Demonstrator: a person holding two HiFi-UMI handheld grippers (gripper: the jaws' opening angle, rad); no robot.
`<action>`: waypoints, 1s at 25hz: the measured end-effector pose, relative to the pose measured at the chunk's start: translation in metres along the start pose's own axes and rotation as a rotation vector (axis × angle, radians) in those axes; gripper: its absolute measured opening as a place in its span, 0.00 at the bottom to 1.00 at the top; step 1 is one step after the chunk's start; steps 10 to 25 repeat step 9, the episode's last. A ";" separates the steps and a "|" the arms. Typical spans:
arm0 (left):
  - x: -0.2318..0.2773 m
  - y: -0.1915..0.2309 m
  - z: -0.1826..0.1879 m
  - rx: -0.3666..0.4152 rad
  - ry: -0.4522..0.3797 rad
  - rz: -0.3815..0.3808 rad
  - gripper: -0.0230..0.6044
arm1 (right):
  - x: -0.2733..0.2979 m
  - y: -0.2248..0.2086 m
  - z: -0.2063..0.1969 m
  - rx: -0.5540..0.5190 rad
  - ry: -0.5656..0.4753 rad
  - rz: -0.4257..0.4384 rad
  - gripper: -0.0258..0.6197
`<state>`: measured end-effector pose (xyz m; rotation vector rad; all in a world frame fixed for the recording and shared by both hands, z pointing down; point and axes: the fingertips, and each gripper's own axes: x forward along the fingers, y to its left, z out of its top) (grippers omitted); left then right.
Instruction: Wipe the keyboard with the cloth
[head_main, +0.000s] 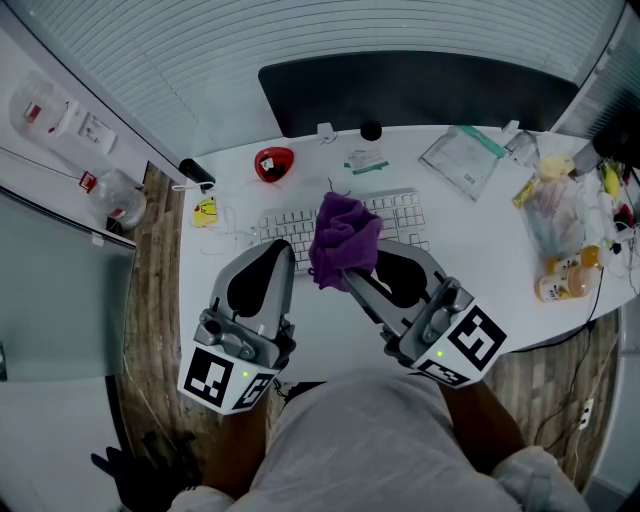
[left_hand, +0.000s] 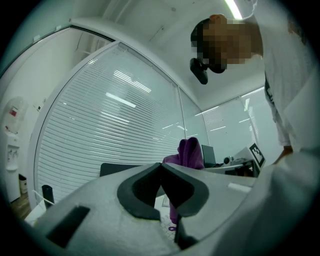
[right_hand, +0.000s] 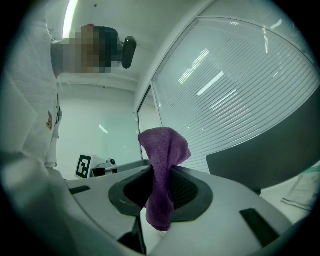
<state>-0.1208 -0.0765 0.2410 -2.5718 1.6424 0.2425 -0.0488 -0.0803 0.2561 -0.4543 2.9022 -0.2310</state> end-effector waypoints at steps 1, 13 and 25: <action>0.000 0.000 0.000 0.000 0.000 0.000 0.06 | 0.000 0.000 0.000 0.000 0.002 -0.001 0.17; -0.001 0.000 -0.001 -0.001 0.001 0.004 0.06 | 0.000 0.000 -0.003 0.002 0.008 -0.003 0.17; -0.001 0.000 -0.001 -0.001 0.001 0.004 0.06 | 0.000 0.000 -0.003 0.002 0.008 -0.003 0.17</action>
